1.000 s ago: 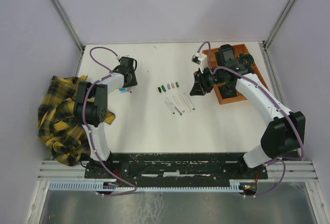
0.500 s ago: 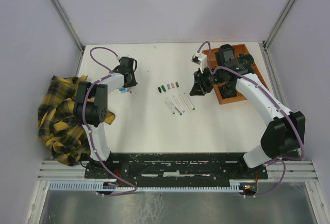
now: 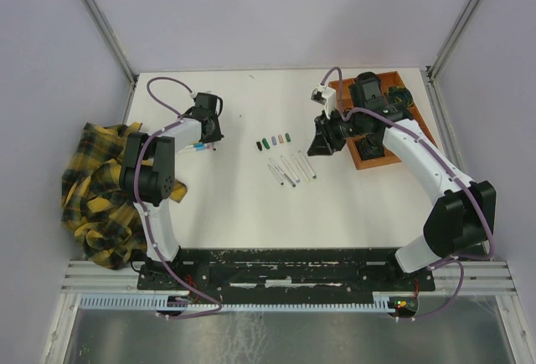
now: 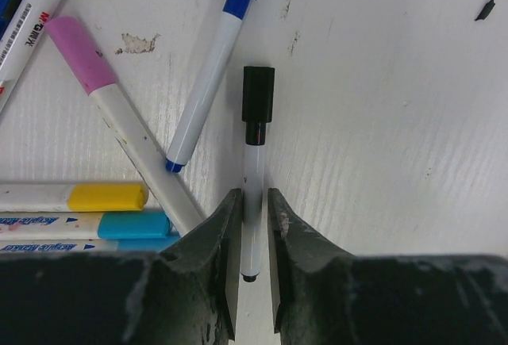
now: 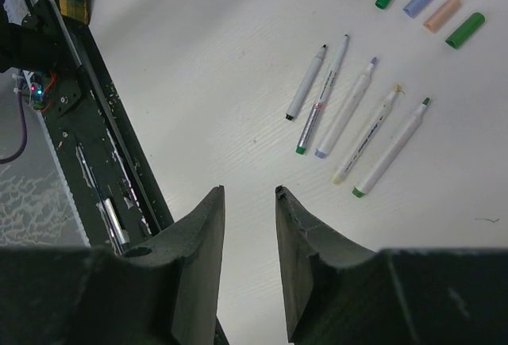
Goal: Open the pen caps
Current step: Pick up the pen from the center of the board.
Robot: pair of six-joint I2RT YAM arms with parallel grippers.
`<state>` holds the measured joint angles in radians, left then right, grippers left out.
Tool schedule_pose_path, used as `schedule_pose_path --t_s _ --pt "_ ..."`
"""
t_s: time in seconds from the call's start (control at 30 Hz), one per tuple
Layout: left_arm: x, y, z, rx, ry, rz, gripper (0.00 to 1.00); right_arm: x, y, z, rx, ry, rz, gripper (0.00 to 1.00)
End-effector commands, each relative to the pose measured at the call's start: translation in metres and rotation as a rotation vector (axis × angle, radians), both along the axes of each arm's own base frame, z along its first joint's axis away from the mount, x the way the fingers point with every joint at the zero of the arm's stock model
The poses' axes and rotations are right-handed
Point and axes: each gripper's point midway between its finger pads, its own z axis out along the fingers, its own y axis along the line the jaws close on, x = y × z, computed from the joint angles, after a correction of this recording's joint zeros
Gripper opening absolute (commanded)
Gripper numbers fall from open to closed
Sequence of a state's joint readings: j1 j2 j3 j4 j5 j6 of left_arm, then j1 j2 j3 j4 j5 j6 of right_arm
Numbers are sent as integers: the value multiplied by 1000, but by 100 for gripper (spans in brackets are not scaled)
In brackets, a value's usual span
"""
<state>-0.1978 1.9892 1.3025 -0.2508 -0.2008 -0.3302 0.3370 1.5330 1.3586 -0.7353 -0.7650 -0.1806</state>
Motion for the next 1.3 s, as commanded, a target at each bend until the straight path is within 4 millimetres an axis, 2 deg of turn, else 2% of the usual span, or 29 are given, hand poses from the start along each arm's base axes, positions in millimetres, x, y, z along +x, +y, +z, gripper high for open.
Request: schedule_pose_path --t_s 0.0,0.1,0.2,0.27,0.33,0.47,0.57,0.6,0.67,0.7,0.83,0.9,0.97,1.03,1.17,1.27 --pt "6 -2 1 10 -3 -45 25 -3 2 16 47 -32 12 39" --pt "5 -4 -2 9 2 -50 23 -4 3 20 60 -36 11 39" --pt "5 -8 2 3 -5 -62 9 -6 3 26 78 -43 13 39" --pt "5 -15 11 -4 -27 -73 3 -8 4 31 95 -47 14 39" --pt "4 -22 23 -10 -57 -85 3 -10 5 37 117 -53 15 39" --pt "-5 -44 57 -72 -157 -120 3 -18 7 54 186 -72 23 39" --pt "-20 -64 89 -158 -263 -164 3 -23 8 71 257 -94 26 39" --pt "-26 -73 110 -208 -326 -191 3 -25 8 77 284 -100 26 39" --pt "-45 -91 137 -330 -433 -253 3 -30 9 92 352 -97 14 39" --pt "-60 -99 141 -392 -470 -288 3 -32 9 99 390 -101 13 39" --pt "-114 -137 202 -635 -740 -432 3 -40 11 123 515 -93 9 40" --pt "-144 -148 225 -716 -853 -472 3 -42 12 131 576 -92 8 41" --pt "-174 -160 246 -810 -945 -513 3 -42 14 136 636 -79 -1 46" --pt "-197 -164 263 -890 -1019 -533 3 -42 16 141 700 -64 -3 53" --pt "-229 -168 290 -1012 -1122 -562 3 -47 17 150 817 -75 10 66" --pt "-245 -173 300 -1073 -1158 -583 3 -55 16 156 883 -92 8 74"
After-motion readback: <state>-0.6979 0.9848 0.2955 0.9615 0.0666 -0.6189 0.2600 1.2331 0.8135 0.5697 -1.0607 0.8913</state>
